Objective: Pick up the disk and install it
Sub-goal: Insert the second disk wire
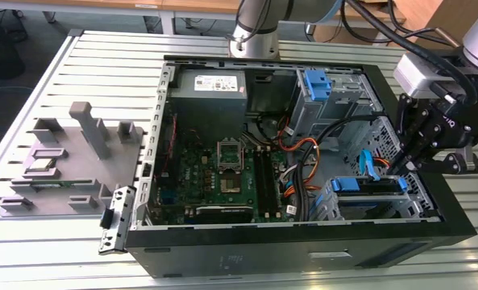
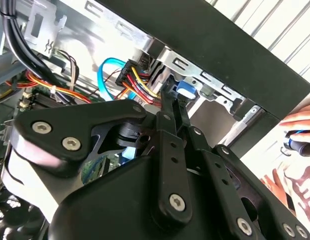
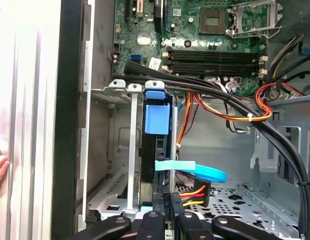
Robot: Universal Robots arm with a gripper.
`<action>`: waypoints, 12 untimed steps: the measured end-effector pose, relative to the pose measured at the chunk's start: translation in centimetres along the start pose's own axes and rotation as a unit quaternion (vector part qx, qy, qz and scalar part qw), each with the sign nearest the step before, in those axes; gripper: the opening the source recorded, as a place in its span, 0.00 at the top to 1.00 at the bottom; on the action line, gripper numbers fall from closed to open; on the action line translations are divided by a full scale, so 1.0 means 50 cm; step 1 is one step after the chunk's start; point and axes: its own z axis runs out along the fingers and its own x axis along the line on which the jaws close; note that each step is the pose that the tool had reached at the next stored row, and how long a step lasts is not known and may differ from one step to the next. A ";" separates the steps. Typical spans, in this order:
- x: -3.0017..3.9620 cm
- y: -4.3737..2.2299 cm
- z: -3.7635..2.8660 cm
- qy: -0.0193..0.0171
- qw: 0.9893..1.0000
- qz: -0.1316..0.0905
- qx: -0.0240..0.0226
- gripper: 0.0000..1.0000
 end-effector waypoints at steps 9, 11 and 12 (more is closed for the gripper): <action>0.005 0.011 0.004 -0.005 1.000 0.012 0.008 0.83; 0.005 0.011 0.004 -0.005 1.000 0.012 0.008 0.83; 0.005 0.011 0.004 -0.005 1.000 0.012 0.008 0.83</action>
